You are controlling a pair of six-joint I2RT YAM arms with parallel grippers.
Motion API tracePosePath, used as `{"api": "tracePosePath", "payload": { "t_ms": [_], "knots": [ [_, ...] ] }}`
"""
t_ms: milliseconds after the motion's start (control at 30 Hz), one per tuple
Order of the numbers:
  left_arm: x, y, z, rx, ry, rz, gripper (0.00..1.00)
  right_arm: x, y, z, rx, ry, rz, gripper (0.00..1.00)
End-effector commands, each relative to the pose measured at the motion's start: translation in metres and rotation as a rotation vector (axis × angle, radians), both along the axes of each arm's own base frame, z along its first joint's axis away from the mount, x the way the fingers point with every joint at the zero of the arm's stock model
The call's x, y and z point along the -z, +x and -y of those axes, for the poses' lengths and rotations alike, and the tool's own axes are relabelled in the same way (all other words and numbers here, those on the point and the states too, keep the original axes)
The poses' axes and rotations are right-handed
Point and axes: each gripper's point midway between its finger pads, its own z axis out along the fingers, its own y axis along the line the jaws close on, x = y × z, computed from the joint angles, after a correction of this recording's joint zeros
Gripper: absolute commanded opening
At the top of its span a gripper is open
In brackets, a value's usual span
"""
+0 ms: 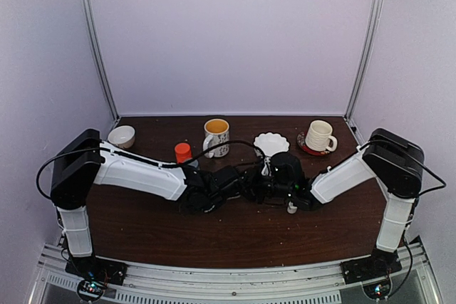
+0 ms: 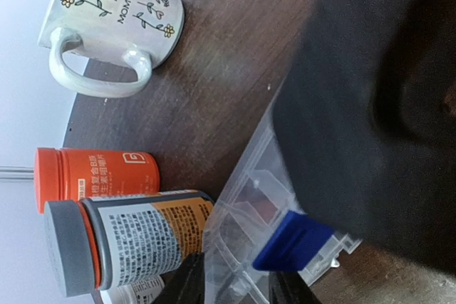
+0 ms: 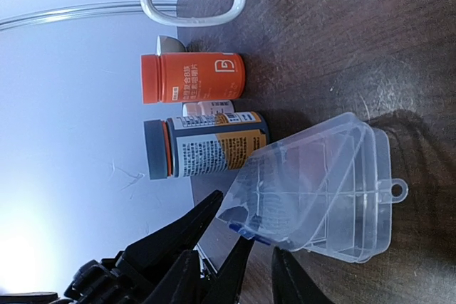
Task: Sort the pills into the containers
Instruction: Adjust the pill container at the center of the board.
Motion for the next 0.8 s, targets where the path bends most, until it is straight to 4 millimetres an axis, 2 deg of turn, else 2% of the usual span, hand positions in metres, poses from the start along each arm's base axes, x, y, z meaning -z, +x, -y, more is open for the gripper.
{"api": "tracePosePath", "payload": {
  "t_ms": [0,133,533,667,767],
  "knots": [
    [-0.005,0.01,0.003,-0.013,-0.015,0.01,0.35,-0.021,0.01,-0.004,0.003,0.033,0.051,0.38],
    [-0.003,0.014,0.002,-0.016,-0.029,-0.011,0.36,-0.021,0.014,-0.005,0.003,0.028,0.055,0.43],
    [0.011,0.023,0.003,-0.011,-0.001,-0.1,0.37,-0.023,0.027,-0.001,0.027,0.018,0.072,0.46],
    [0.011,0.025,0.003,-0.013,-0.009,-0.109,0.37,-0.021,0.024,0.007,0.035,-0.012,0.084,0.43],
    [0.009,0.027,0.003,-0.017,-0.015,-0.108,0.37,-0.018,0.02,0.015,0.043,-0.031,0.088,0.33]
  ]
}}
